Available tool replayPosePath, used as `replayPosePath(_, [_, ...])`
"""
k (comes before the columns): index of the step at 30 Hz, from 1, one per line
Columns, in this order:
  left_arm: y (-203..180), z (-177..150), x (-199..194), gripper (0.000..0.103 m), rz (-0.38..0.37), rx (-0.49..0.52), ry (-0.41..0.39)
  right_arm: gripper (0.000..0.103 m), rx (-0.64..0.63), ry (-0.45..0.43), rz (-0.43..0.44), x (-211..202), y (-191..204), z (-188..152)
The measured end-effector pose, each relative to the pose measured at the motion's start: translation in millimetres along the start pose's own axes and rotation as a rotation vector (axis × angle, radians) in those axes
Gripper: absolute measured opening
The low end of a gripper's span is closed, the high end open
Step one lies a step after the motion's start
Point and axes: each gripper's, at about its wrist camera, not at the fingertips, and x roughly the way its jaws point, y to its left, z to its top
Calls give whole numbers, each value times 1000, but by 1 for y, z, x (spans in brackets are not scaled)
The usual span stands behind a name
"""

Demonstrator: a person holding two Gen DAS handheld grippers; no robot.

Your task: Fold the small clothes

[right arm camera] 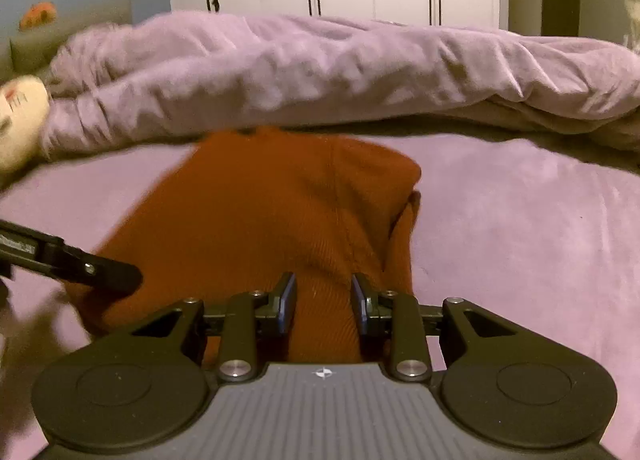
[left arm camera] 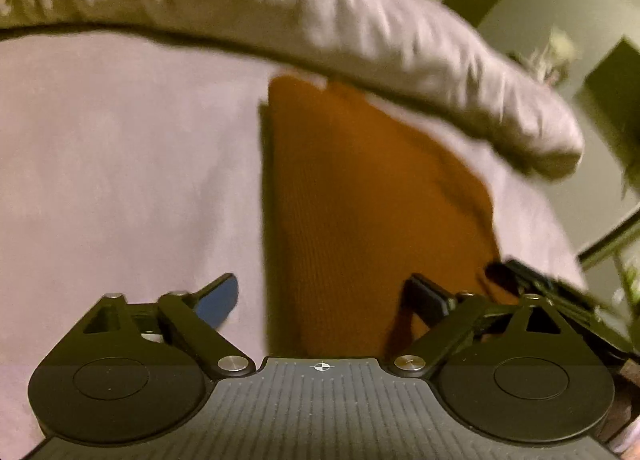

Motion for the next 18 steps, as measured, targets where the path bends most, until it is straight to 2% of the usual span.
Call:
replayPosePath(1, [3, 6, -1, 91, 0, -20, -14, 48, 43, -22, -13, -4, -7, 5])
replayPosePath(2, [6, 13, 3, 90, -3, -37, -11, 67, 82, -37, -27, -6, -14, 9])
replayPosePath(3, [9, 18, 8, 90, -8, -46, 3, 68, 126, -41, -22, -3, -21, 12])
replayPosePath(9, [31, 36, 53, 92, -144, -193, 98, 69, 414, 145, 147, 58, -73, 24])
replayPosePath(11, [35, 37, 64, 93, -177, -219, 108, 71, 516, 172, 187, 72, -87, 19])
replayPosePath(14, [37, 42, 77, 92, -213, -253, 107, 71, 624, 152, 278, 82, -101, 14])
replayPosePath(15, [35, 43, 79, 89, -218, -252, 99, 59, 644, 152, 312, 86, -102, 13])
replayPosePath(16, [33, 45, 81, 81, -212, -241, 100, 53, 660, 168, 327, 89, -101, 11])
replayPosePath(18, [28, 47, 85, 77, -191, -217, 104, 49, 663, 175, 337, 95, -97, 9])
